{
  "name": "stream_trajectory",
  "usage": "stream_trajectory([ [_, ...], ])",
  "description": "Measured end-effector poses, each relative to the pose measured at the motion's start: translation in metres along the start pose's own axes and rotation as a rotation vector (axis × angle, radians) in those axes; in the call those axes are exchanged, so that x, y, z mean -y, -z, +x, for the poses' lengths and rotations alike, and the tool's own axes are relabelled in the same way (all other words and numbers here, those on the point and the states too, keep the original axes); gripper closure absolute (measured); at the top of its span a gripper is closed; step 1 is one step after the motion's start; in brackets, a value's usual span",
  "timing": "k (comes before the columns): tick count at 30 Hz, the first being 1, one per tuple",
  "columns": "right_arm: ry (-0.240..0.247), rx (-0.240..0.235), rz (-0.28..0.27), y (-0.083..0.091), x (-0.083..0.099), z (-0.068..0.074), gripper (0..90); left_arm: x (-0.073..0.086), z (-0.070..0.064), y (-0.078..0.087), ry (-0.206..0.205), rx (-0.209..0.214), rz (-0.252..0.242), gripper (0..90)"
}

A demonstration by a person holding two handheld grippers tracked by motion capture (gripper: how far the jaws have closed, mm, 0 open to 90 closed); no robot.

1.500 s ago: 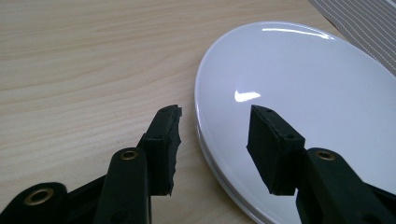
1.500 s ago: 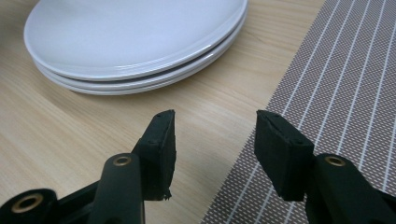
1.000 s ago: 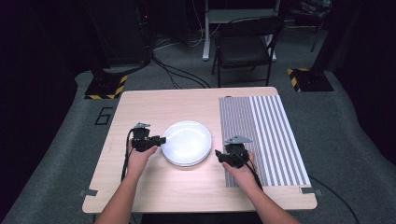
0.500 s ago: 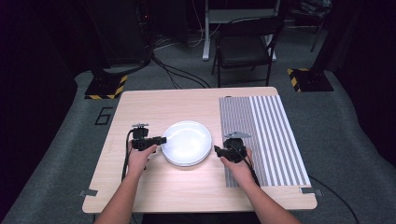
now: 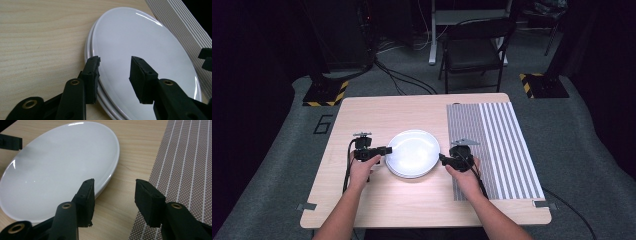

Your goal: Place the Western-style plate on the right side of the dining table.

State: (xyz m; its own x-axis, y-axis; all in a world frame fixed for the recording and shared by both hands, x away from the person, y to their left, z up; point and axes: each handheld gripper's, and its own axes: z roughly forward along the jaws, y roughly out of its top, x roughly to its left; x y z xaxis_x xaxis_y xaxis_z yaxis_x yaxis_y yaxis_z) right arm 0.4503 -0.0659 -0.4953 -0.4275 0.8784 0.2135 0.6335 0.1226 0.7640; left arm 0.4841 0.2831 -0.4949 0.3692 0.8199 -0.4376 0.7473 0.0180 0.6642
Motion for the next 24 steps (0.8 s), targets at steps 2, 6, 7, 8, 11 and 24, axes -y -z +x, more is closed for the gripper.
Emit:
stream_trajectory([
  [2, -0.025, -0.007, -0.007, -0.002, -0.002, 0.000, 49.0, 0.001, 0.001, -0.002, -0.010, -0.002, 0.014, 58.2],
  [6, -0.046, -0.008, 0.001, -0.010, -0.006, 0.003, 48.2, 0.002, 0.001, -0.003, 0.008, 0.006, 0.001, 57.6],
  [7, -0.044, -0.007, 0.004, -0.011, -0.006, 0.004, 47.8, 0.002, 0.001, -0.003, 0.002, 0.002, 0.002, 57.5],
  [8, -0.046, -0.008, 0.007, -0.014, -0.007, 0.005, 47.2, 0.002, 0.000, -0.003, -0.001, -0.002, 0.000, 57.5],
  [11, -0.063, -0.006, 0.022, -0.021, -0.008, 0.008, 45.9, 0.003, 0.000, -0.003, -0.014, -0.008, 0.000, 57.4],
  [24, -0.113, -0.018, 0.059, -0.041, -0.004, 0.017, 47.0, 0.003, -0.001, -0.003, -0.018, -0.004, 0.002, 56.9],
])
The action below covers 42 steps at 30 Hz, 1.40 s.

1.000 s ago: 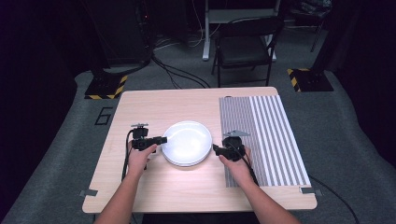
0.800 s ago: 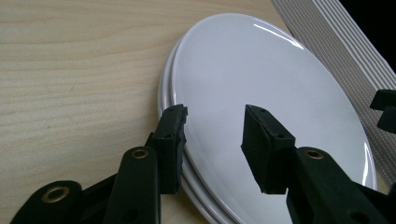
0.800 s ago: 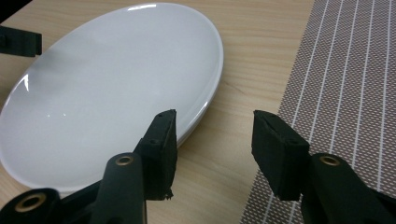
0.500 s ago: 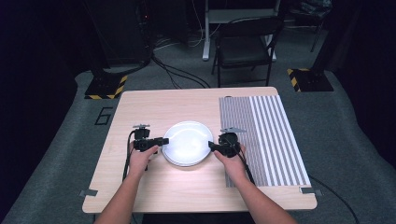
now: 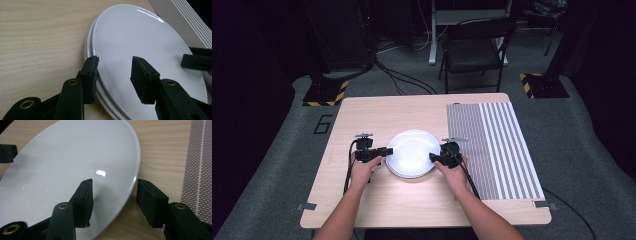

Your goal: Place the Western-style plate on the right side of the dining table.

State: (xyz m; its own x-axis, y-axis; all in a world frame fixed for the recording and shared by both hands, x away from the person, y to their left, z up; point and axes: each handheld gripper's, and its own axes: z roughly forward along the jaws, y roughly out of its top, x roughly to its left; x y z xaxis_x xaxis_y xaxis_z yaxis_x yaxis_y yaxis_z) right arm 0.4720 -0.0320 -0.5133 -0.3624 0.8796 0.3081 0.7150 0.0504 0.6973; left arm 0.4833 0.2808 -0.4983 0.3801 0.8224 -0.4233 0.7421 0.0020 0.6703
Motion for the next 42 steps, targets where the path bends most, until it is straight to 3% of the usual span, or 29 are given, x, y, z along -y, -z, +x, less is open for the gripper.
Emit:
stream_trajectory([
  [8, 0.012, 0.042, -0.013, 0.004, -0.002, 0.005, 48.3, 0.001, -0.001, -0.002, 0.000, 0.011, 0.000, 57.3],
  [18, 0.000, 0.030, -0.034, 0.015, -0.006, 0.004, 49.5, 0.002, -0.005, -0.007, 0.002, 0.023, 0.006, 57.3],
  [20, -0.001, 0.030, -0.040, 0.018, -0.007, 0.001, 49.7, 0.002, -0.007, -0.009, 0.013, 0.035, 0.005, 57.3],
  [29, -0.025, 0.028, -0.048, 0.029, -0.009, -0.008, 50.4, 0.001, -0.014, -0.017, -0.023, 0.051, 0.025, 57.4],
  [33, -0.027, 0.027, -0.052, 0.034, -0.009, -0.011, 50.9, 0.002, -0.016, -0.020, -0.002, 0.065, 0.020, 57.4],
  [42, -0.039, 0.043, -0.030, 0.038, -0.007, -0.021, 51.4, 0.000, -0.024, -0.027, -0.015, 0.086, 0.020, 57.7],
])
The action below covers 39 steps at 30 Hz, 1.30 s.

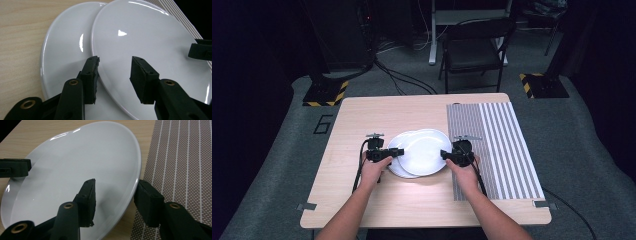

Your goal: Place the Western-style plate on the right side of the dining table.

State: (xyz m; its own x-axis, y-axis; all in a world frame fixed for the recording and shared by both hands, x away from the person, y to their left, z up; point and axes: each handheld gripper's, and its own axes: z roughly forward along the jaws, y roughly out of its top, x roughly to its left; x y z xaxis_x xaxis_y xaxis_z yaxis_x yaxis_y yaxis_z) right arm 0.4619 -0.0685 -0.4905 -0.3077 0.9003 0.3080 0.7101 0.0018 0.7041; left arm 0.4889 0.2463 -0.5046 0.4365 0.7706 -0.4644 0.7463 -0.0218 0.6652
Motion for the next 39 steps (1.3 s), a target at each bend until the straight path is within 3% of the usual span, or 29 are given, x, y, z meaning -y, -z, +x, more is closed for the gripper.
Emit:
stream_trajectory([
  [16, 0.003, -0.001, -0.007, 0.012, 0.001, -0.011, 56.1, -0.002, -0.007, -0.010, -0.023, 0.018, 0.016, 57.5],
  [20, 0.009, 0.002, -0.003, 0.013, 0.001, -0.013, 59.3, -0.001, -0.009, -0.011, -0.011, 0.026, 0.012, 57.4],
  [26, -0.045, -0.039, 0.005, 0.013, 0.003, -0.020, 61.6, -0.001, -0.010, -0.012, -0.032, 0.021, 0.018, 57.5],
  [31, -0.058, -0.041, 0.008, 0.012, 0.006, -0.024, 62.3, 0.002, -0.011, -0.015, -0.038, 0.017, 0.025, 57.7],
  [37, -0.143, -0.082, 0.017, 0.009, 0.013, -0.033, 62.6, 0.003, -0.012, -0.016, -0.052, 0.009, 0.025, 57.1],
  [39, -0.146, -0.091, 0.009, 0.008, 0.014, -0.035, 62.7, 0.003, -0.013, -0.016, -0.046, 0.014, 0.025, 56.3],
])
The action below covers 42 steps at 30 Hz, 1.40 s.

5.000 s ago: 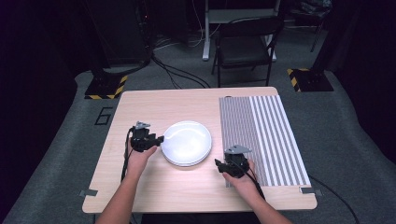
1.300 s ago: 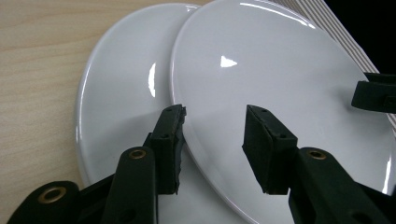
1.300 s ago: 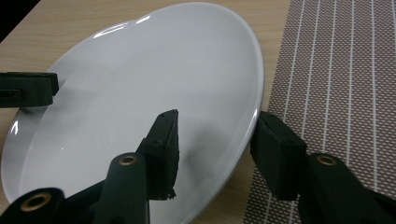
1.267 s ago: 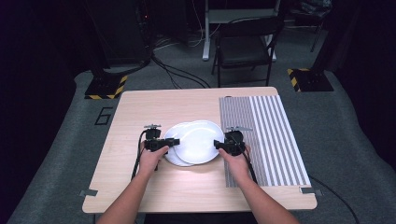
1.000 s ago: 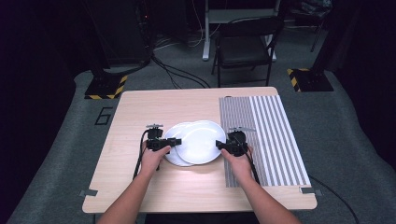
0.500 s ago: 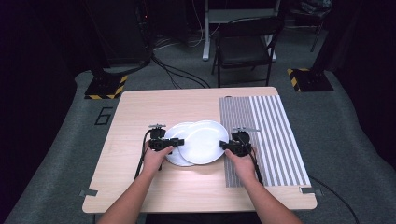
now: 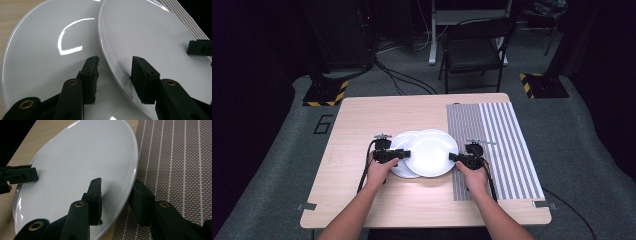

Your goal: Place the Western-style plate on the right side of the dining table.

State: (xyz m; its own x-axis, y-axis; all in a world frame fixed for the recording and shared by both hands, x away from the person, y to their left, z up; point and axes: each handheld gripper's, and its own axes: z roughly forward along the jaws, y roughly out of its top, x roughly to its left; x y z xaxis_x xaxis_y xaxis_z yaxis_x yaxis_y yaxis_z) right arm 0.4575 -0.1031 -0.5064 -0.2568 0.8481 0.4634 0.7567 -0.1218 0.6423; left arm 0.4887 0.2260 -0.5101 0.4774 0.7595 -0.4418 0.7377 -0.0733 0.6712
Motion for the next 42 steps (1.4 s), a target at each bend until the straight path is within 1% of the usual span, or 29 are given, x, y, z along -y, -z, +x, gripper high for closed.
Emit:
stream_trajectory([
  [1, -0.001, -0.004, -0.002, 0.000, 0.000, 0.000, 62.8, 0.000, -0.001, 0.000, 0.008, 0.003, -0.001, 55.9],
  [5, -0.004, -0.017, -0.016, 0.000, 0.003, -0.002, 63.0, 0.001, -0.002, -0.002, 0.001, 0.005, 0.002, 53.6],
  [6, -0.015, -0.019, -0.011, 0.000, 0.003, -0.002, 62.9, 0.001, -0.002, -0.002, -0.001, 0.006, 0.005, 53.1],
  [9, -0.023, -0.023, -0.018, 0.000, 0.005, -0.003, 62.8, 0.002, -0.004, -0.004, 0.000, 0.011, 0.005, 51.5],
  [10, -0.021, -0.027, -0.021, 0.000, 0.006, -0.003, 62.7, 0.002, -0.005, -0.004, -0.002, 0.011, 0.009, 51.1],
  [11, -0.029, -0.029, -0.017, 0.000, 0.006, -0.003, 62.6, 0.002, -0.006, -0.005, -0.007, 0.010, 0.008, 50.7],
  [12, -0.029, -0.031, -0.017, 0.000, 0.007, -0.003, 62.5, 0.003, -0.007, -0.005, -0.007, 0.006, 0.010, 50.4],
  [13, -0.025, -0.031, -0.019, 0.000, 0.007, -0.002, 62.4, 0.003, -0.008, -0.005, -0.019, 0.002, 0.009, 50.3],
  [15, -0.025, -0.032, -0.018, 0.001, 0.008, -0.002, 62.1, 0.005, -0.010, -0.005, -0.015, 0.000, 0.008, 50.0],
  [17, -0.019, -0.034, -0.020, 0.001, 0.009, -0.001, 60.8, 0.006, -0.010, -0.004, -0.021, -0.004, 0.000, 49.9],
  [18, -0.021, -0.033, -0.020, 0.001, 0.010, -0.001, 60.1, 0.007, -0.010, -0.003, -0.027, -0.005, -0.001, 50.0],
  [21, -0.013, -0.027, -0.031, 0.002, 0.011, 0.001, 60.6, 0.009, -0.012, -0.004, -0.027, -0.003, -0.004, 51.5],
  [23, -0.015, -0.022, -0.025, 0.003, 0.012, 0.004, 60.7, 0.009, -0.014, -0.004, -0.034, -0.010, -0.002, 51.7],
  [24, -0.001, -0.014, -0.029, 0.002, 0.012, 0.004, 60.1, 0.009, -0.015, -0.005, -0.034, -0.014, -0.003, 51.4],
  [28, 0.010, 0.004, -0.032, 0.002, 0.012, 0.006, 59.4, 0.009, -0.014, -0.005, -0.016, -0.011, -0.011, 52.8],
  [29, 0.011, 0.007, -0.030, 0.003, 0.012, 0.007, 59.4, 0.009, -0.014, -0.005, -0.010, -0.011, -0.015, 53.2],
  [31, 0.005, 0.010, -0.026, 0.003, 0.012, 0.007, 59.4, 0.009, -0.014, -0.005, -0.010, -0.014, -0.019, 53.8],
  [33, -0.009, 0.013, -0.019, 0.003, 0.012, 0.007, 59.4, 0.008, -0.015, -0.005, -0.014, -0.021, -0.020, 53.9],
  [36, -0.014, 0.019, -0.011, 0.002, 0.011, 0.008, 58.9, 0.008, -0.017, -0.004, -0.018, -0.029, -0.024, 53.8],
  [39, -0.017, 0.020, -0.008, 0.003, 0.011, 0.009, 58.7, 0.007, -0.017, -0.004, -0.018, -0.035, -0.030, 53.9],
  [42, -0.009, 0.019, -0.017, 0.004, 0.010, 0.010, 58.8, 0.005, -0.019, -0.002, -0.016, -0.033, -0.035, 53.9],
])
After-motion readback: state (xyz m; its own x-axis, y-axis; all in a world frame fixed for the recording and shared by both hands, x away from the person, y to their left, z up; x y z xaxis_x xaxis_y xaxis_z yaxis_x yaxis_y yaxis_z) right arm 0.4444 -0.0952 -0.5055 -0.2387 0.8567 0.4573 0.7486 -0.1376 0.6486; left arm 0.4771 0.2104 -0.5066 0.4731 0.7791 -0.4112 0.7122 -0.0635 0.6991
